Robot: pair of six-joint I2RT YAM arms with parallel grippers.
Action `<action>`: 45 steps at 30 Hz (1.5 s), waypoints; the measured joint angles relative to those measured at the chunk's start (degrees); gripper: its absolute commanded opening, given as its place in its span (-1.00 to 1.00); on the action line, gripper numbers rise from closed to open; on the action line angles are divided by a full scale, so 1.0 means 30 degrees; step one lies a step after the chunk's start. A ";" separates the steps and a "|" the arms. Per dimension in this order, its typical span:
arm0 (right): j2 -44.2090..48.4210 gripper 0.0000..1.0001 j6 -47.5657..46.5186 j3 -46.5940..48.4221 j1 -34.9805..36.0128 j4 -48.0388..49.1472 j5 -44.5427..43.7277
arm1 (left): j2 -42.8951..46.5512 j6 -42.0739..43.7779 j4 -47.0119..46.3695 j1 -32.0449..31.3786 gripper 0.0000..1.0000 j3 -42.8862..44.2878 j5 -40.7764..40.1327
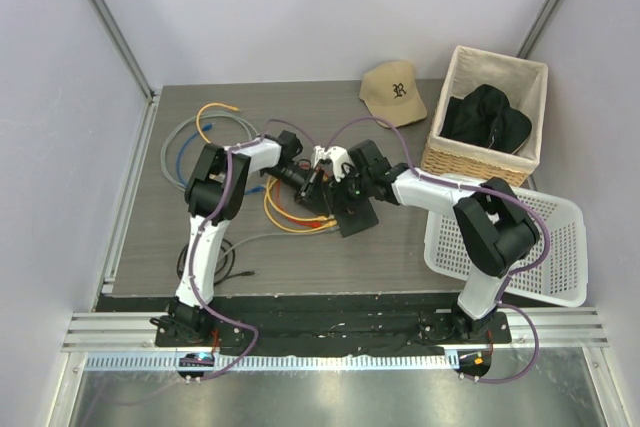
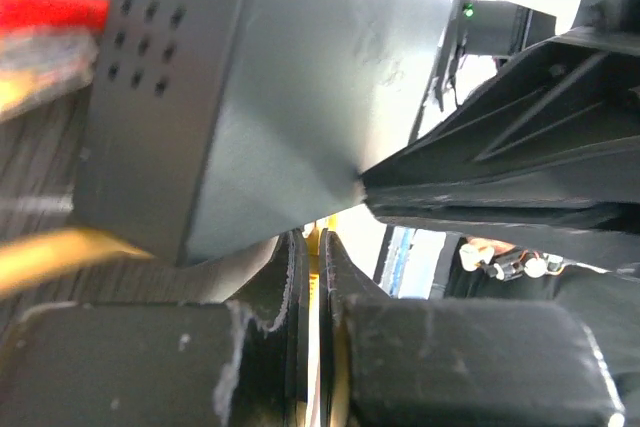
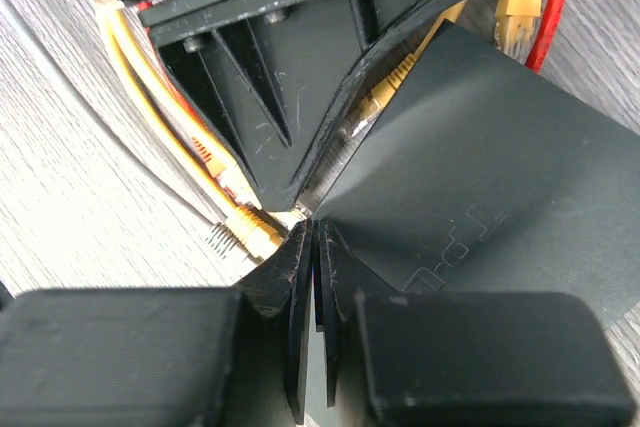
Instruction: Pull the plug from the switch port
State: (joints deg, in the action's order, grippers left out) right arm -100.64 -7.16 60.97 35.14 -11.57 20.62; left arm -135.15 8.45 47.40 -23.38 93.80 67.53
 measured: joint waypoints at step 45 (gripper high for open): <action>0.0160 -0.74 -0.0015 -0.0568 0.0168 0.0401 0.0306 | 0.8874 -0.3526 -0.0867 0.3912 0.15 -0.5064 -2.0509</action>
State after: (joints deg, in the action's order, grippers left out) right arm -100.16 -7.20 59.27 35.64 -10.37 21.54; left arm -108.53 -2.13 44.80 -11.64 78.61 6.00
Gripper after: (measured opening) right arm 0.126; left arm 0.592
